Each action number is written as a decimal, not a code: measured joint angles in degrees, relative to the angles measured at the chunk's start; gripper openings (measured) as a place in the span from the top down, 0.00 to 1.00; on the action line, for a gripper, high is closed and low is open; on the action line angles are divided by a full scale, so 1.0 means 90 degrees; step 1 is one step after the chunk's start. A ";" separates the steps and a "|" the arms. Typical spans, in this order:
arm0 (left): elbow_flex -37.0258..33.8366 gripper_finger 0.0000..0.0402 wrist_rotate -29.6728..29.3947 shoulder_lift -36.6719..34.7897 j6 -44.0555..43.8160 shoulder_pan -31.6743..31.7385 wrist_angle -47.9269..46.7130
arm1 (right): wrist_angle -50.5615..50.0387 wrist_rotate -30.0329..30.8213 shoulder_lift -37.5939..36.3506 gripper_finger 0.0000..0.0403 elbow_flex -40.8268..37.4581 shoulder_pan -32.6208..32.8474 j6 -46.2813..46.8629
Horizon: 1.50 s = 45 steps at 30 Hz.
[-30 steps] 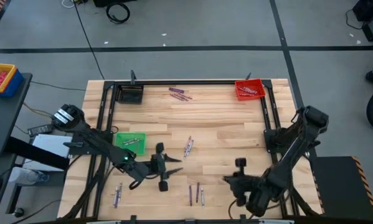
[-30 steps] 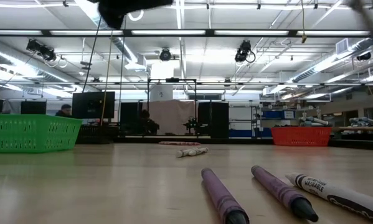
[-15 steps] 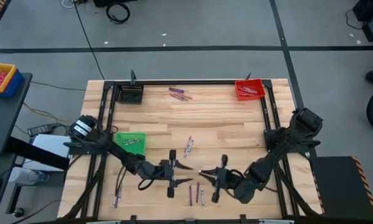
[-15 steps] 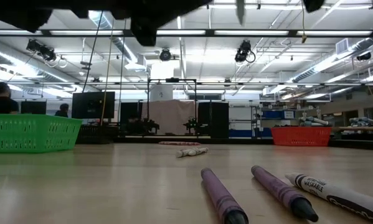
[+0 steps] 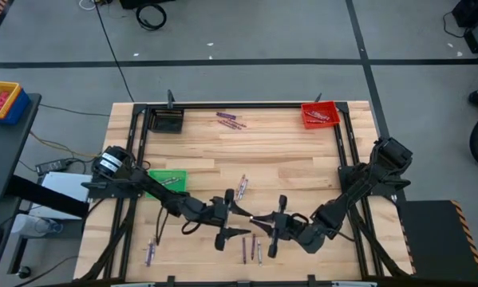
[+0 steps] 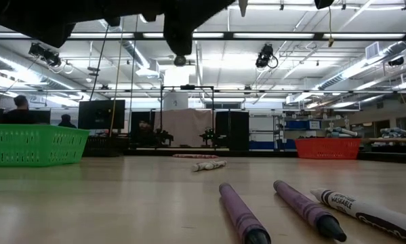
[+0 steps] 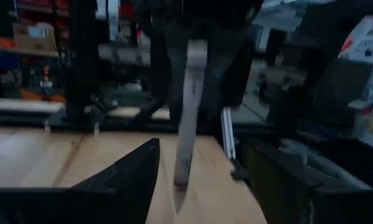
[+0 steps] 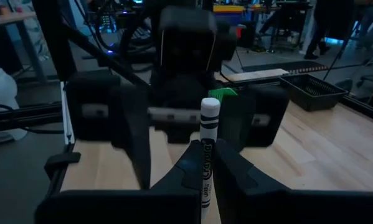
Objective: Sort crayons
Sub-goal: Put the white crayon into the green bin
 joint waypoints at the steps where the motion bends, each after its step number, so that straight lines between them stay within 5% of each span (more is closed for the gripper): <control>1: 0.0004 0.41 -0.0001 -0.0008 0.0005 0.0009 0.0022 | 0.0002 0.0016 0.0000 0.94 0.0000 0.0000 0.0003; 20: 0.0254 0.91 -0.0043 -0.0003 0.0267 0.0104 -0.0568 | 0.0237 0.0085 -0.0002 0.93 -0.0002 -0.0112 0.0332; 28: 0.0253 0.92 -0.0010 -0.0191 0.0239 0.0107 -0.1253 | 0.0269 0.0241 -0.0011 0.73 -0.0002 -0.0011 0.0091; 36: 0.0249 0.91 -0.1485 -0.2145 -0.0042 -0.0400 -0.5681 | 0.0548 0.0975 -0.0459 0.57 0.0000 0.0717 -0.1450; 45: 0.0250 0.90 -0.1694 -0.4007 -0.3578 -0.0871 -1.3067 | 0.0490 0.1324 -0.0539 0.57 0.0002 0.1195 -0.1591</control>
